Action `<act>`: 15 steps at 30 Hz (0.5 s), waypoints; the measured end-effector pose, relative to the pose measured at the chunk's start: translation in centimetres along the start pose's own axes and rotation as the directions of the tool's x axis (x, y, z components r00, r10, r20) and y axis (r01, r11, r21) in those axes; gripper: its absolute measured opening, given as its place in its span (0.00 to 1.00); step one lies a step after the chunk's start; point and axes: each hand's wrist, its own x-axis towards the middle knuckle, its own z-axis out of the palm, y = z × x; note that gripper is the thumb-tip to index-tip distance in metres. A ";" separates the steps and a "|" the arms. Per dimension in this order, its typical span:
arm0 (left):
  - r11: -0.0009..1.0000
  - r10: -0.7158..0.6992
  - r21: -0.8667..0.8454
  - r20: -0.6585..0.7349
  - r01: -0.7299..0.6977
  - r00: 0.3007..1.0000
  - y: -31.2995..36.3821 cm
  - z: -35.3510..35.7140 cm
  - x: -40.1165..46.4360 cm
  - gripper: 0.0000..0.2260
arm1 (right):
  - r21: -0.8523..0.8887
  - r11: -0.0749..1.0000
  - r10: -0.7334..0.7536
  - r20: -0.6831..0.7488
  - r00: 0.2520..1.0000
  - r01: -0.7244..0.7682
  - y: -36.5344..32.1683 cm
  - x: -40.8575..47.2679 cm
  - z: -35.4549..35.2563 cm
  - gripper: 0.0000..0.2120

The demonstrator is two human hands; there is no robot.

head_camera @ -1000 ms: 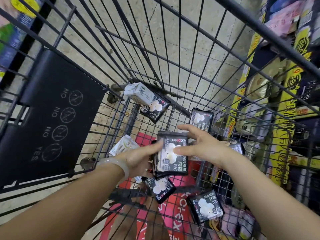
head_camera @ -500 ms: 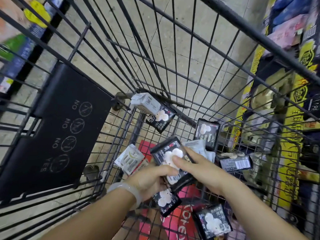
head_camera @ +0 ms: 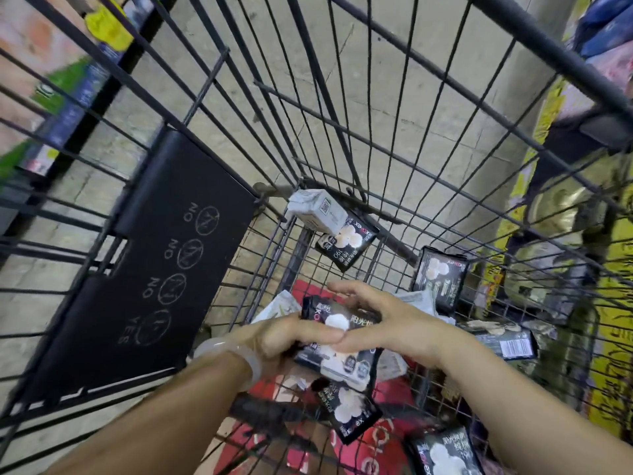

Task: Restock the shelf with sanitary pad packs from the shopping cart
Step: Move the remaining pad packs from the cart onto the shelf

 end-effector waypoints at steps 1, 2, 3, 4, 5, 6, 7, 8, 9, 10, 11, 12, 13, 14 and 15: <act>0.999 0.027 -0.024 -0.021 -0.027 0.999 -0.2 -0.2 0.2 0.35 | 0.038 0.999 0.000 0.030 1.000 -0.001 -0.1 0.2 -0.3 0.35; 0.998 0.048 -0.045 -0.058 -0.050 0.997 -0.2 -0.4 0.5 0.35 | 0.134 0.991 -0.007 0.053 0.999 0.000 -0.4 0.4 -0.7 0.36; 0.994 0.061 -0.082 -0.099 -0.069 0.993 -0.4 -0.7 0.7 0.33 | 0.276 0.961 -0.019 0.017 1.000 0.013 -0.6 0.8 -1.4 0.37; 0.988 0.067 -0.128 -0.151 -0.086 0.986 -0.6 -1.3 0.9 0.31 | 0.408 0.912 -0.009 -0.083 0.997 0.042 -0.5 1.6 -2.2 0.38; 0.981 0.070 -0.163 -0.192 -0.102 0.979 -0.9 -1.8 1.1 0.29 | 0.472 0.879 0.050 -0.232 0.972 0.067 -0.4 2.8 -3.0 0.39; 0.979 0.071 -0.173 -0.229 -0.112 0.971 -0.9 -2.0 1.0 0.30 | 0.457 0.888 0.144 -0.379 0.914 0.050 -0.3 4.2 -3.7 0.39; 0.980 0.069 -0.164 -0.250 -0.112 0.966 -1.1 -2.2 1.0 0.31 | 0.399 0.917 0.226 -0.496 0.839 -0.011 -0.2 5.8 -4.1 0.40; 0.984 0.065 -0.145 -0.266 -0.106 0.962 -1.3 -2.5 1.0 0.32 | 0.361 0.929 0.290 -0.561 0.775 -0.086 -0.2 7.3 -4.0 0.40; 0.988 0.059 -0.124 -0.271 -0.096 0.961 -1.5 -2.5 1.0 0.30 | 0.356 0.925 0.327 -0.575 0.750 -0.131 -0.3 8.7 -3.7 0.42; 0.991 0.053 -0.102 -0.282 -0.085 0.958 -1.6 -2.7 0.9 0.29 | 0.408 0.902 0.367 -0.555 0.747 -0.140 -0.2 10.1 -3.3 0.43; 0.993 0.053 -0.090 -0.286 -0.081 0.957 -1.7 -2.7 0.7 0.29 | 0.486 0.868 0.389 -0.530 0.754 -0.106 -0.2 11.3 -3.0 0.42; 0.992 0.053 -0.094 -0.294 -0.084 0.954 -1.9 -3.0 0.9 0.32 | 0.554 0.830 0.408 -0.521 0.750 -0.065 -0.2 12.1 -2.8 0.39; 0.991 0.044 -0.108 -0.306 -0.081 0.951 -2.1 -3.1 1.0 0.34 | 0.596 0.803 0.409 -0.534 0.740 -0.014 -0.2 12.7 -2.7 0.36; 0.990 0.032 -0.119 -0.310 -0.072 0.950 -2.4 -3.3 1.1 0.34 | 0.644 0.765 0.430 -0.542 0.722 0.028 -0.1 13.1 -2.8 0.35; 0.990 0.017 -0.129 -0.309 -0.059 0.951 -2.4 -3.3 1.1 0.29 | 0.693 0.718 0.453 -0.540 0.709 0.069 -0.1 13.4 -2.9 0.36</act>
